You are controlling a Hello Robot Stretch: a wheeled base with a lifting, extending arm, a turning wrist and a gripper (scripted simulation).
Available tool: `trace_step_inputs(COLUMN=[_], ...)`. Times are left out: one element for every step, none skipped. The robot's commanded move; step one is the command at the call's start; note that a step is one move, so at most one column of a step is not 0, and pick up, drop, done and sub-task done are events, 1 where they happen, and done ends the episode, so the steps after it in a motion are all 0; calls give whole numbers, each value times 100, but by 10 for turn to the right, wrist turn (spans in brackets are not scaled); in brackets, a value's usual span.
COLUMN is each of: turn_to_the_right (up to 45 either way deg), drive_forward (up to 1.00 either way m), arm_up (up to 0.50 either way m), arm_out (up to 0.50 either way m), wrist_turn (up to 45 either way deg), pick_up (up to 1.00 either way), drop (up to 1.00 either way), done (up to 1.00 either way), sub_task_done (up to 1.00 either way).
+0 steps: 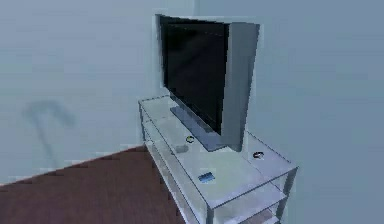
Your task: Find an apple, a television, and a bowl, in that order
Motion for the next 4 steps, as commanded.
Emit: trace_step_inputs(turn_to_the_right=[450,450,450,120], drive_forward=[0,0,0,0], arm_up=[0,0,0,0], arm_out=[0,0,0,0], wrist_turn=[0,0,0,0], pick_up=[0,0,0,0], drop=[0,0,0,0], done=[0,0,0,0], sub_task_done=[0,0,0,0])
